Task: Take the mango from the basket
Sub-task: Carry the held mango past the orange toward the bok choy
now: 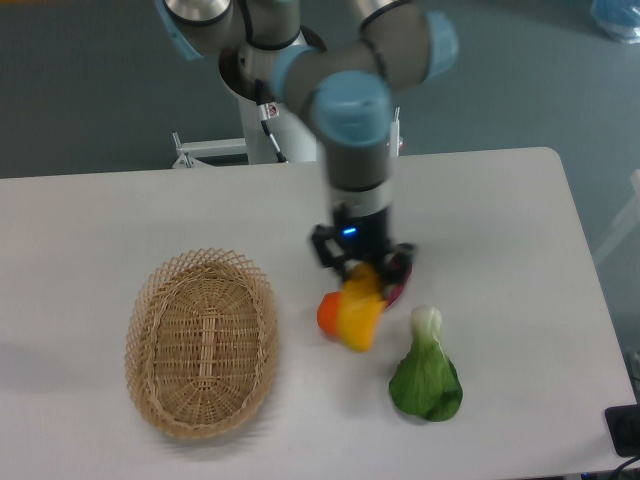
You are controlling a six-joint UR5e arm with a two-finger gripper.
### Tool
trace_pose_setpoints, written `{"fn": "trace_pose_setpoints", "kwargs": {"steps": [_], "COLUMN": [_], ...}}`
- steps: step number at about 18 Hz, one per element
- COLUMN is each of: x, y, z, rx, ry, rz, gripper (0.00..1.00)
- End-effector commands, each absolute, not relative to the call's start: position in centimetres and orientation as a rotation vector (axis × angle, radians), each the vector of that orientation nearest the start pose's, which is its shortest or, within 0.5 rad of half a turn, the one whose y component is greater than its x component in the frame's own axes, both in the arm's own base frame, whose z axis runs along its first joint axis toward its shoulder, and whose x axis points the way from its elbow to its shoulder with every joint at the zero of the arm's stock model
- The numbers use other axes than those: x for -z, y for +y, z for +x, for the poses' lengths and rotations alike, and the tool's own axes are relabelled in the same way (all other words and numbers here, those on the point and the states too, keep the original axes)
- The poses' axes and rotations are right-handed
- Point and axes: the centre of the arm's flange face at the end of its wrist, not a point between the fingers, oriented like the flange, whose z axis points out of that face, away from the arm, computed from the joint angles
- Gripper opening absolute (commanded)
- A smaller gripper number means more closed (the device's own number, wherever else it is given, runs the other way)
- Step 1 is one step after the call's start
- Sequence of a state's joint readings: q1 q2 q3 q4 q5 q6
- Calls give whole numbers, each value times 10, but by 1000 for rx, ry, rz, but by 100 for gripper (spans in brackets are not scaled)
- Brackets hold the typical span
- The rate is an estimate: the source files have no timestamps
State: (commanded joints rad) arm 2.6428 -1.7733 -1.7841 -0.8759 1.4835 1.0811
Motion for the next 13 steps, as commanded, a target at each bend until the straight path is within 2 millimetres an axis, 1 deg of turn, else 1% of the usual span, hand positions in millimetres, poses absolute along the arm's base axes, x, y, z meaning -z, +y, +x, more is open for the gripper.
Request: {"fn": "trace_pose_setpoints", "kwargs": {"steps": [2, 3, 4, 5, 6, 13], "x": [-355, -356, -352, -345, -343, -342], "y": [374, 368, 359, 357, 357, 356], "z": [-460, -466, -472, -469, -467, -467], "rx": [-307, -314, -310, -295, -286, -285], "ry": [46, 55, 65, 75, 77, 72], "rz": [-2896, -2897, -2905, -2915, -2917, -2920], "gripper": [48, 48, 48, 48, 48, 48]}}
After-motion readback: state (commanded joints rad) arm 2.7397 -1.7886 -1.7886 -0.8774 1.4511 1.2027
